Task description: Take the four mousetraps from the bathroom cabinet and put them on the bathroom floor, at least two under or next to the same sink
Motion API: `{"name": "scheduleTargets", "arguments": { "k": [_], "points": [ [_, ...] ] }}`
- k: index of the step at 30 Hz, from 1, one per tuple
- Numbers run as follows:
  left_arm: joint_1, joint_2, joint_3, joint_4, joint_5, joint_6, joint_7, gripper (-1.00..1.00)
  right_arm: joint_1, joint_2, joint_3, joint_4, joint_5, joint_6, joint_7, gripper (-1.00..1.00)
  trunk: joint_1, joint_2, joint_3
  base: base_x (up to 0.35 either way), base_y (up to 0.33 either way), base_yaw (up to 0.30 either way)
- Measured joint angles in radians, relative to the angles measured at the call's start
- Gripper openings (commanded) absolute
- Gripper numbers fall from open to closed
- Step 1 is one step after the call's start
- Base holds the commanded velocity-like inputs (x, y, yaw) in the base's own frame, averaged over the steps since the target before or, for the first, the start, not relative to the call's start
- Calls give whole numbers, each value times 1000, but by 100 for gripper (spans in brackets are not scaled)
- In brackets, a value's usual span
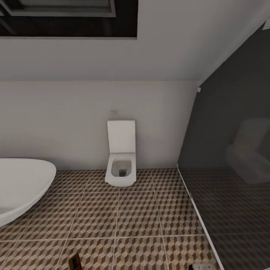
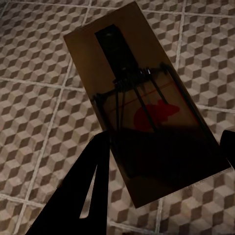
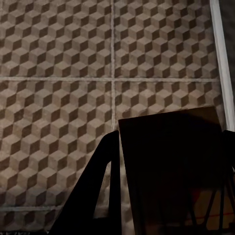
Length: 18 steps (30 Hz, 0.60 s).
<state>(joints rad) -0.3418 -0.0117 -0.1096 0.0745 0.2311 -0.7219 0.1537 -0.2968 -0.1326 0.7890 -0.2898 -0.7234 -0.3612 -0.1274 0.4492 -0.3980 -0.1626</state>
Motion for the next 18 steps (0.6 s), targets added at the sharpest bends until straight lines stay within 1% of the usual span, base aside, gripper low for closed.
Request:
{"name": "scheduleTargets", "arguments": {
  "k": [10,18],
  "points": [
    [0,0,0,0,0,0,0,-100,0,0,0,0,0,0,0,-100,0,0,0,149,157,0],
    [0,-3,0,-1,0,-1,1,-100,0,2,0,0,0,0,0,-100,0,0,0,42,38,0]
  ]
}}
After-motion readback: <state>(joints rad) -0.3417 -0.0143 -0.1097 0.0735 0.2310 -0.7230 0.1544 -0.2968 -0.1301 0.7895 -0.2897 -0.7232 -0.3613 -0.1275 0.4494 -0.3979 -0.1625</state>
